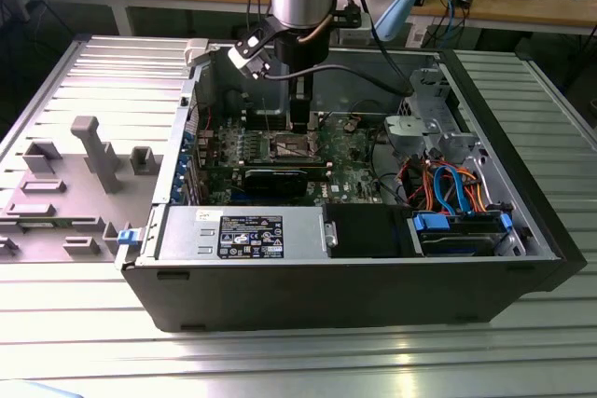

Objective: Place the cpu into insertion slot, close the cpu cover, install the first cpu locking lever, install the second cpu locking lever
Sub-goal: 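Place the cpu into insertion slot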

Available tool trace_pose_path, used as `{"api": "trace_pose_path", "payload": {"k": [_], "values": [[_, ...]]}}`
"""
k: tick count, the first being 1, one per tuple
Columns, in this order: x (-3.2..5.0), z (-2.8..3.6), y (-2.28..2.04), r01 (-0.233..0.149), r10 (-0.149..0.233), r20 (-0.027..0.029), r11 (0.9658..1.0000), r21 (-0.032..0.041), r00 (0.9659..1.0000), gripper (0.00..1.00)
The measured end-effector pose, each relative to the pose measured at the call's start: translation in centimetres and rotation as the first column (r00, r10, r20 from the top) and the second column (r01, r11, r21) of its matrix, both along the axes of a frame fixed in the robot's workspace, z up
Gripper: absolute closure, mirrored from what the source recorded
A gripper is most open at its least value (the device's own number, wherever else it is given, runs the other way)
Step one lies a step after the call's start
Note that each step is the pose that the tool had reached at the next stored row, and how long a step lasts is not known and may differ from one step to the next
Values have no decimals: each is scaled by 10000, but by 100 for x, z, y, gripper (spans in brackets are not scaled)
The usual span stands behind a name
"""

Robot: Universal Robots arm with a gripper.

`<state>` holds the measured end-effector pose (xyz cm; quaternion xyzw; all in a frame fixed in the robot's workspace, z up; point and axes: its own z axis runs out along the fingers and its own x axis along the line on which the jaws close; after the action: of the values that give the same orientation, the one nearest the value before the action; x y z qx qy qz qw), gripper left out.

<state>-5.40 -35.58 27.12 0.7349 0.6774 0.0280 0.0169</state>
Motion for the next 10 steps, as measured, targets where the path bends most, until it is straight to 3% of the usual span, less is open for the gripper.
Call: {"api": "trace_pose_path", "payload": {"k": [10], "values": [[0, -30, 12, -1, 1, 0, 10000, -1, 10000, 45]]}}
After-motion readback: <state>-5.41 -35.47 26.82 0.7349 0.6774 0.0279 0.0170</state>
